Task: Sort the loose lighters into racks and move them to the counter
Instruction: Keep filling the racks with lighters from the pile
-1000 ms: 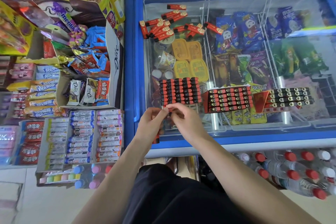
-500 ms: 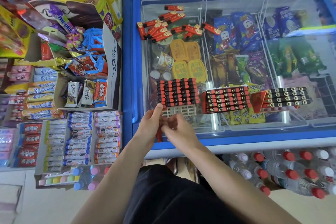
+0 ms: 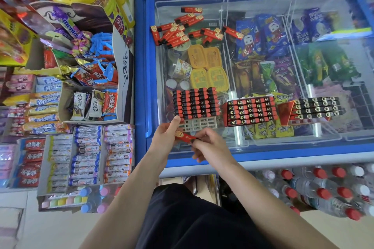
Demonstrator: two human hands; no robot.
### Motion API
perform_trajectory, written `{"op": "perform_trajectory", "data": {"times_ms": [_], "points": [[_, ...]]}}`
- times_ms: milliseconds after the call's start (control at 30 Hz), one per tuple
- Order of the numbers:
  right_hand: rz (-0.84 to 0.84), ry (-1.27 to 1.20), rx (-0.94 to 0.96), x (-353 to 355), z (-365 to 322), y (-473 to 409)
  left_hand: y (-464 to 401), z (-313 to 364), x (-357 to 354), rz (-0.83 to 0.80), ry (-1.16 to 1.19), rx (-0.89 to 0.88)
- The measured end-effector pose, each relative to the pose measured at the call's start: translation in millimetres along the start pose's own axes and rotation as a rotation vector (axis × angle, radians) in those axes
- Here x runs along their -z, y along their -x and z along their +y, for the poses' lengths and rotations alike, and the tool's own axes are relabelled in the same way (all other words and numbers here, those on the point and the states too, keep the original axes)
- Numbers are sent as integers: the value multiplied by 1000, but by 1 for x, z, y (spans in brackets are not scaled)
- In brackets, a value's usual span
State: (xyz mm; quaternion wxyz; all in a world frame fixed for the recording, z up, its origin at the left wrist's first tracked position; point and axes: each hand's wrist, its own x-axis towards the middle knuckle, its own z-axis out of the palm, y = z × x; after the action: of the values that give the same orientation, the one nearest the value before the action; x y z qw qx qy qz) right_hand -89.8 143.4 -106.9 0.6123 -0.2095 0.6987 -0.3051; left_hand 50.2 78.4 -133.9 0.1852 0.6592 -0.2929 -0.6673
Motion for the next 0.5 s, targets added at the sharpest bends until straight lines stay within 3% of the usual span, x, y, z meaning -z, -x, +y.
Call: {"op": "perform_trajectory", "data": {"times_ms": [267, 400, 500], "points": [[338, 466, 544, 6, 2, -12, -8, 2, 4, 22, -132, -57], [410, 602, 662, -11, 6, -14, -5, 3, 2, 10, -133, -34], [419, 649, 648, -18, 9, -16, 0, 4, 2, -30, -183, -60]]}}
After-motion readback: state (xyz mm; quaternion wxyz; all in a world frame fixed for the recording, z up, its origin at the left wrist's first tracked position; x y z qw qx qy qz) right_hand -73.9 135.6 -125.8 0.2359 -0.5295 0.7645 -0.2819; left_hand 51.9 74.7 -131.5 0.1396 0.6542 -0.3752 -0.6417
